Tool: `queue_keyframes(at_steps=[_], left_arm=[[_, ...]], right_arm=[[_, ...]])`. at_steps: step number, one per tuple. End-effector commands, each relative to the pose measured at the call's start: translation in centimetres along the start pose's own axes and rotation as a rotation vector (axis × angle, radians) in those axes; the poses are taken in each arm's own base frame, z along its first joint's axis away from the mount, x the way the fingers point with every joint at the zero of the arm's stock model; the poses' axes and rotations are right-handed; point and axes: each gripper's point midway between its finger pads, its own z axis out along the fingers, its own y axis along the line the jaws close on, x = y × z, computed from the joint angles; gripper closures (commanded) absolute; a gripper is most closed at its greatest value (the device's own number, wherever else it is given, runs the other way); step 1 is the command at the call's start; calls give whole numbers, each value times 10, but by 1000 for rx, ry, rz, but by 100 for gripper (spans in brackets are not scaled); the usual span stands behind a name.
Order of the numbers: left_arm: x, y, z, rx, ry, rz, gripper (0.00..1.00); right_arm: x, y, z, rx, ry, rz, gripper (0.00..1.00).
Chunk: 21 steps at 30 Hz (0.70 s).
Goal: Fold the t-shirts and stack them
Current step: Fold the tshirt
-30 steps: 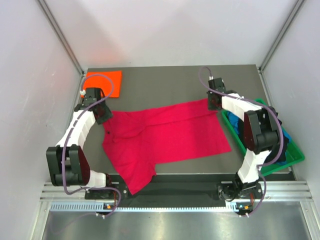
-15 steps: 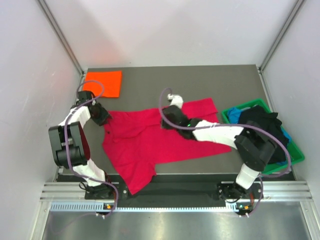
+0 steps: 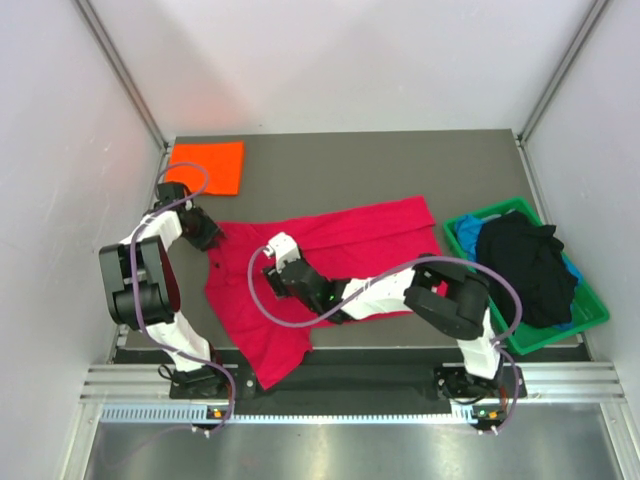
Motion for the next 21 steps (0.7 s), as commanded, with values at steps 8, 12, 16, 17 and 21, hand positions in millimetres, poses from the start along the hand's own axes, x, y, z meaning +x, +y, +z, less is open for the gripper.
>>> queue_keyframes(at_steps=[8,12,16,17,21], left_arm=[[-11,-4,7,21,-14,-22,65],[-8,0,10,4,-1,-15,65],[-4,6,14,-11,11,-12,66],[-3,7,14,-13,11,-8,66],[-2,11,16,-35,14,-7,67]], right_arm=[[-27,23,22,20,-128,-223,38],[-28,29,23,8,-147,-260,37],[-22,39,27,-6,-140,-297,36],[-17,42,28,-4,-134,-312,35],[-18,47,33,-11,-139,-347,35]])
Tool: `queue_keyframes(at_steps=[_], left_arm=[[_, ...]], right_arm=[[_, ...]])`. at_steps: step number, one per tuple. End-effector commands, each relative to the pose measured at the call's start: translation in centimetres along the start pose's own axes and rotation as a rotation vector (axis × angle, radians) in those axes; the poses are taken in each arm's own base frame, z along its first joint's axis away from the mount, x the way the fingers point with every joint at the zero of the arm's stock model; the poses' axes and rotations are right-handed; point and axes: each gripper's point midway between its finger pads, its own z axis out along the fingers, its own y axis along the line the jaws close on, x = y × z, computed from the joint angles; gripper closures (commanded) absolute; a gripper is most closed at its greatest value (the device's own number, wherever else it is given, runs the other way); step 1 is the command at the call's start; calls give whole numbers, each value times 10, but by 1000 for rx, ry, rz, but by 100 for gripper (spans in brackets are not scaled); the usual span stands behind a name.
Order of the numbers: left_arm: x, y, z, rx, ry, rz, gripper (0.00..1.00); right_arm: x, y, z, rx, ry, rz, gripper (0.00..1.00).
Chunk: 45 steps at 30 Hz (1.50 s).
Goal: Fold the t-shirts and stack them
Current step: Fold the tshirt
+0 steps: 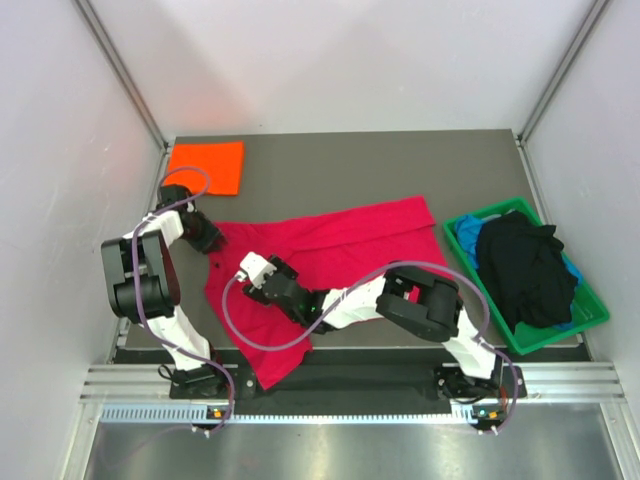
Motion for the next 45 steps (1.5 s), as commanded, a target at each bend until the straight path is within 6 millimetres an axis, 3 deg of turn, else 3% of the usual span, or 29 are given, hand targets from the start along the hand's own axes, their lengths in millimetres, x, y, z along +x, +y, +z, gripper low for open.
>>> queue_keyframes(at_steps=[1,12,23,28,34,38,45], left_arm=[[-11,0,2,-5,-26,15,67],[-11,3,6,-21,-22,19,68],[-11,7,7,-36,-25,18,68],[-10,8,6,-40,-26,24,68],[-9,13,8,-63,-19,23,68],[-14,11,7,-65,-30,31,68],[-35,-3,-14,-63,-83,71,65]], right_arm=[[-26,10,6,0,-70,-26,35],[-18,-18,21,159,-31,-141,36],[-32,-85,16,311,-7,-128,40],[-44,-104,12,327,-19,-77,42],[-65,-106,4,276,-33,-25,44],[-71,-93,-3,181,-35,35,44],[-85,-89,-12,96,-11,146,51]])
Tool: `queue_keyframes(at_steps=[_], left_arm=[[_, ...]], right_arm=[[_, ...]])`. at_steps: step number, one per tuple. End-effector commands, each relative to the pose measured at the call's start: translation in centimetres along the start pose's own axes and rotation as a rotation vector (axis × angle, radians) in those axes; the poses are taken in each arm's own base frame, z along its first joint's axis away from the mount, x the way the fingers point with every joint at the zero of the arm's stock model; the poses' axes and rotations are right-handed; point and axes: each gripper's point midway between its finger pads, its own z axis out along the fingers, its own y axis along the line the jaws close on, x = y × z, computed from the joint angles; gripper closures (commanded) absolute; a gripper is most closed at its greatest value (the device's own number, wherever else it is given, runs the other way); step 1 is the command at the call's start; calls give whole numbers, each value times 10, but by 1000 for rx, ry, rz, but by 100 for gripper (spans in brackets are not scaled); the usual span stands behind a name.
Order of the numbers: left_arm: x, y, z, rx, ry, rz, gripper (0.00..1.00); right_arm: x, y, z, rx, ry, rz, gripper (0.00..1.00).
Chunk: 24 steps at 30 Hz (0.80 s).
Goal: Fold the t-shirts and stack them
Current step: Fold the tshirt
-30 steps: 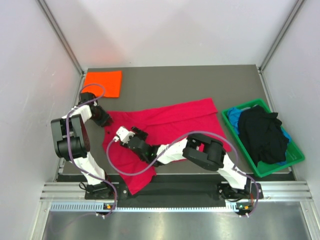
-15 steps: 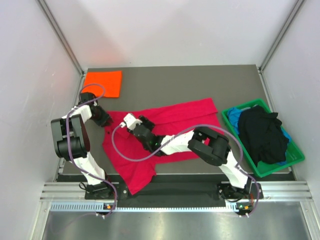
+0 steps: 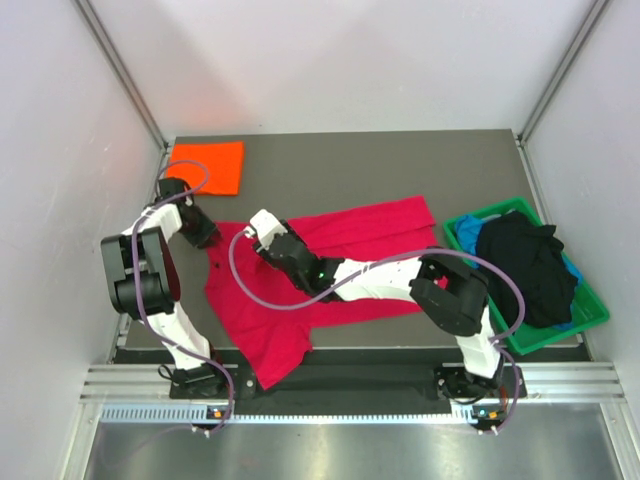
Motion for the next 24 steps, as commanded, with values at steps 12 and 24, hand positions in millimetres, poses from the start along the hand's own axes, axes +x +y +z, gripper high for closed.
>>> queue_keyframes(at_steps=[12,24], left_arm=[[8,-22,-82,40,-150,89,72],[89,-15,-62,218,10,-8,68]], right_arm=[[-6,18,-33,-185,137,628,67],[25,41,-35,-289,93,629,54]])
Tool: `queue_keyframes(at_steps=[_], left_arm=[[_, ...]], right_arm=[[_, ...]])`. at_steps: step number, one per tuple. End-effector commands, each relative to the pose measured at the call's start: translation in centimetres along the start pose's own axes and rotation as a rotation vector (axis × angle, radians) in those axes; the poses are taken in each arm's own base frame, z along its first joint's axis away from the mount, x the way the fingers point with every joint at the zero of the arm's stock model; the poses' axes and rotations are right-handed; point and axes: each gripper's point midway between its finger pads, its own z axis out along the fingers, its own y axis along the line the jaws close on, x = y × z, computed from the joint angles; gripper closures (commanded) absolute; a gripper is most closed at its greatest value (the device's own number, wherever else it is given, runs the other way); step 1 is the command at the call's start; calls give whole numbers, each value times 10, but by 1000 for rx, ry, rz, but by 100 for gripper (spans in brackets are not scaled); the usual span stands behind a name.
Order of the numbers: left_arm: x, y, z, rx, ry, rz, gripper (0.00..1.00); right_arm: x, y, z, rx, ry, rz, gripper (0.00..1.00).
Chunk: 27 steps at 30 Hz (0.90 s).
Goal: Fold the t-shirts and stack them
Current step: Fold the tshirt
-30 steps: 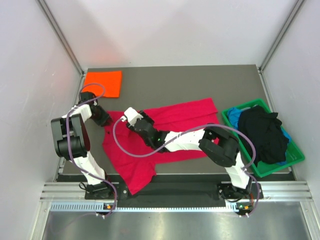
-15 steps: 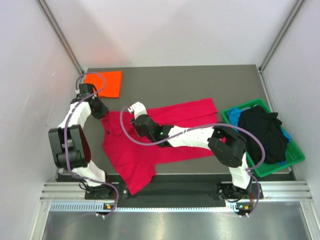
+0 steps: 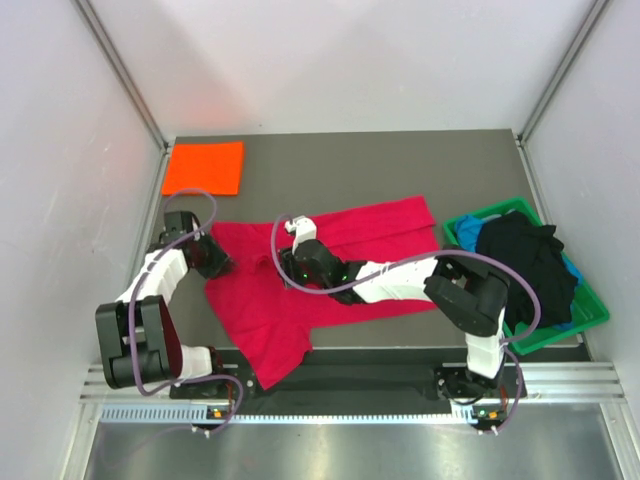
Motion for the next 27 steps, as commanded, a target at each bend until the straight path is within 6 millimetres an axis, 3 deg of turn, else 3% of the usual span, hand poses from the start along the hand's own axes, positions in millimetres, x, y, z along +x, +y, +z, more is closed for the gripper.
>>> queue_keyframes(at_steps=[1,9,15,21,27], left_arm=[[-1,-13,8,88,-16,-27,68],[-3,-13,21,105,-60,-64,64],[-1,-10,27,76,-57,-53,62],[-6,-10,32,64,-71,-44,62],[-6,-12,39,63,-61,-39,63]], right_arm=[[-28,22,1,-88,-114,29,53],[-13,17,25,-47,-86,-35,54],[-13,14,33,-23,-89,-43,50],[-13,20,46,-30,-86,-80,50],[-14,12,53,31,-90,-90,53]])
